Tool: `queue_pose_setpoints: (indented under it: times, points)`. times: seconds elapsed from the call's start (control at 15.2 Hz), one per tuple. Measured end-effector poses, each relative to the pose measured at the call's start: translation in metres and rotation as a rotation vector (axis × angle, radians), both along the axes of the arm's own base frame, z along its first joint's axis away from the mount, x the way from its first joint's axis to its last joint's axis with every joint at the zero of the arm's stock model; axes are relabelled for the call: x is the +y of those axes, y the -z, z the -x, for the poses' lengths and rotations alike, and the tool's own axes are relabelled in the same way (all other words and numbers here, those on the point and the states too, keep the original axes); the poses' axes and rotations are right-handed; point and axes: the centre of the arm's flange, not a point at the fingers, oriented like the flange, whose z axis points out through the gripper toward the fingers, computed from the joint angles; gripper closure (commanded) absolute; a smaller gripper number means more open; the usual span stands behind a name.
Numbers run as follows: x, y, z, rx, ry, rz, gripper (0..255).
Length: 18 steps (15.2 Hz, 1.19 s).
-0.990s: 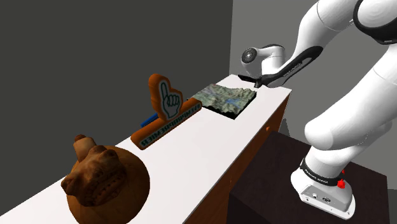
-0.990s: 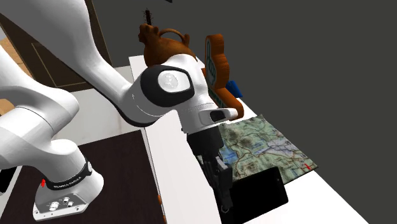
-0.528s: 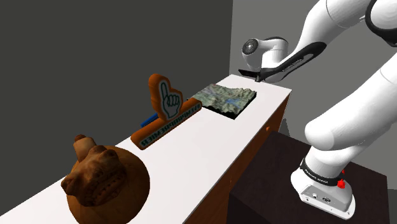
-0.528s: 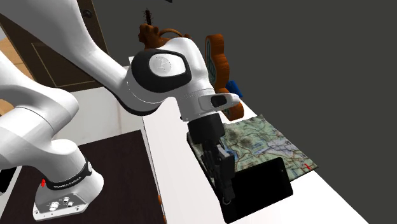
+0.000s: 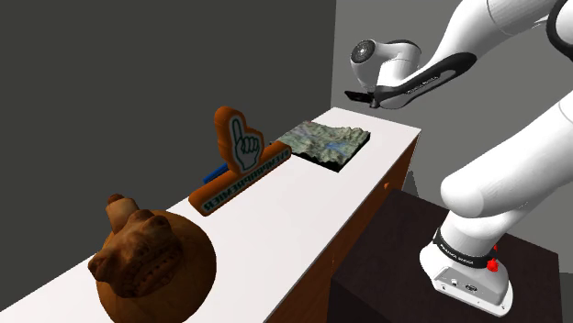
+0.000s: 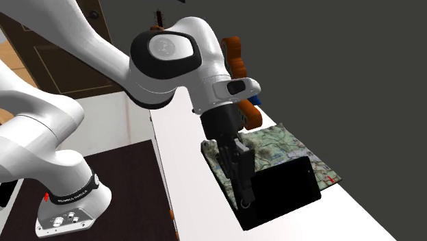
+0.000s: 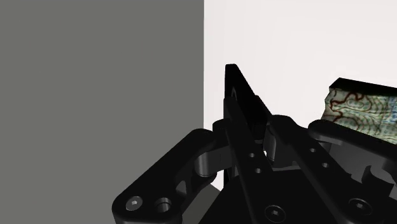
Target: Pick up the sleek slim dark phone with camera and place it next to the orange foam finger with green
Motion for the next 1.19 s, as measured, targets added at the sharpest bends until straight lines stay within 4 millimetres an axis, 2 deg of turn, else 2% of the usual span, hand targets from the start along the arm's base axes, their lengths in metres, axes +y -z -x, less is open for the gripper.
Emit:
queue_pose_setpoints:
  times: [1.19]
  points:
    - [-0.002,-0.095,-0.001,0.0,0.0,0.0,255]
